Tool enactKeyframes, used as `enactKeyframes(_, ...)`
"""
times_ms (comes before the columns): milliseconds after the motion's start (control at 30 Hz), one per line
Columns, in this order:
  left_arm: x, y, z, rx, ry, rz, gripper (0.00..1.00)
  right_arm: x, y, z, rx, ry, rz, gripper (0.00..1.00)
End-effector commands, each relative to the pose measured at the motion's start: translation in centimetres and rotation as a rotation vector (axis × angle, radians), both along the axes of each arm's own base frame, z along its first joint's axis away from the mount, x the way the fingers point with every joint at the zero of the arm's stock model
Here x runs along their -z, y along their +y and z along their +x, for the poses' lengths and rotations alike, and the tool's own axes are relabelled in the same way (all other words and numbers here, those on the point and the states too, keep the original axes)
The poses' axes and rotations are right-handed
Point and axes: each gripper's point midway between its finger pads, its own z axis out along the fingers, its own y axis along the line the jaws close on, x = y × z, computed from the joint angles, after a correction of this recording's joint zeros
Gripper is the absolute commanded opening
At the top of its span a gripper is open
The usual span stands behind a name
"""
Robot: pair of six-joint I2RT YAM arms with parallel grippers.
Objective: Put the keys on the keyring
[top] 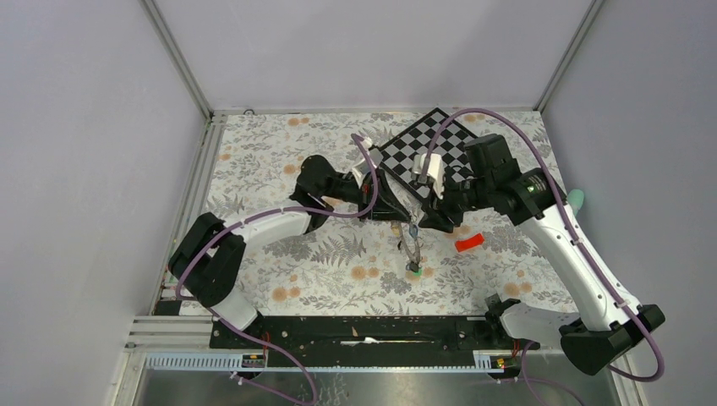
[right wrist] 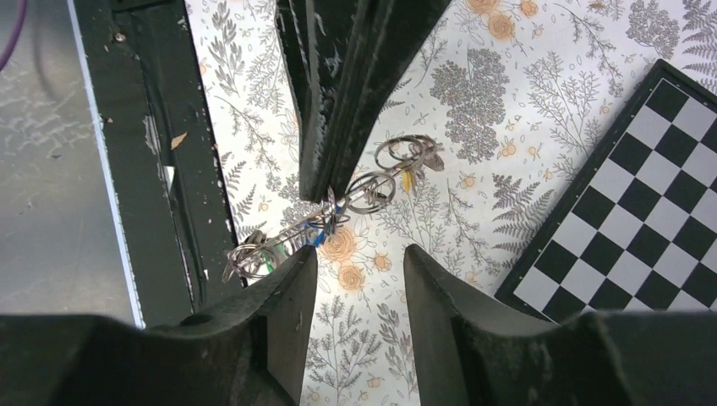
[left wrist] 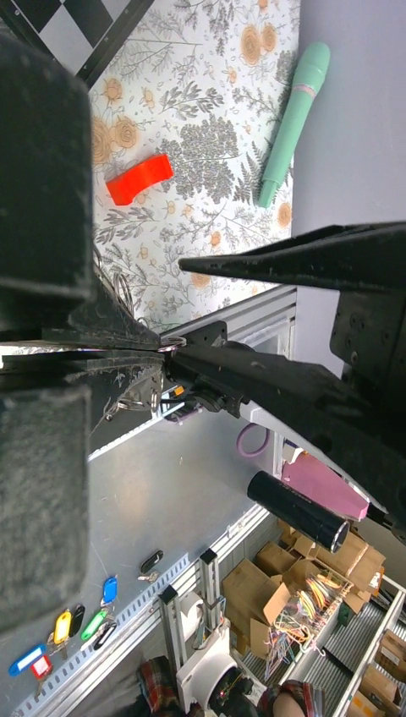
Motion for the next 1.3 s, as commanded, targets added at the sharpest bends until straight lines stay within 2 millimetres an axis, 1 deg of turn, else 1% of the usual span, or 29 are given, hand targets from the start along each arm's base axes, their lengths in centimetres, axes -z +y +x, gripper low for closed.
enactKeyframes(0, -3.8, 1.2, -1.1, -0.007, -0.111, -0.114, 0.00, -1.1, 0.8, -0.7, -0.039, 0.022, 0.127, 0.50)
enactKeyframes(233, -4.2, 1.6, -1.8, 0.015, -0.116, -0.135, 0.00, -1.1, 1.7, -2.0, -0.126, 0.047, 0.278, 0.49)
enactKeyframes(400, -4.3, 1.5, -1.6, 0.007, -0.111, -0.142, 0.00, -0.8, 2.3, -2.9, -0.173, 0.088, 0.339, 0.49)
enactKeyframes(567, -4.1, 1.3, -1.4, 0.003, -0.100, -0.149, 0.00, 0.3, 2.7, -2.8, -0.172, 0.117, 0.367, 0.51)
enactKeyframes(667, -4.1, 1.3, -1.4, 0.001, -0.096, -0.151, 0.00, 0.6, 2.9, -2.6, -0.168, 0.116, 0.371, 0.49)
enactKeyframes(733, -4.0, 1.3, -1.4, -0.002, -0.094, -0.151, 0.00, 0.7, 2.9, -2.5, -0.166, 0.116, 0.374, 0.45)
enactKeyframes(800, -4.0, 1.3, -1.3, -0.005, -0.093, -0.152, 0.00, 0.8, 2.9, -2.4, -0.161, 0.116, 0.374, 0.38)
enactKeyframes(833, -4.0, 1.3, -1.3, -0.006, -0.093, -0.151, 0.00, 0.9, 2.9, -2.3, -0.156, 0.114, 0.372, 0.32)
enactKeyframes(967, -3.9, 1.4, -1.3, -0.010, -0.091, -0.151, 0.00, 0.8, 2.6, -2.0, -0.141, 0.099, 0.371, 0.20)
enactKeyframes(1133, -3.9, 1.5, -1.2, -0.016, -0.093, -0.151, 0.00, 0.6, 2.2, -1.9, -0.121, 0.080, 0.369, 0.09)
enactKeyframes(1267, -4.0, 1.8, -0.9, -0.027, -0.099, -0.151, 0.00, 0.7, 1.7, -1.9, -0.109, 0.059, 0.355, 0.05)
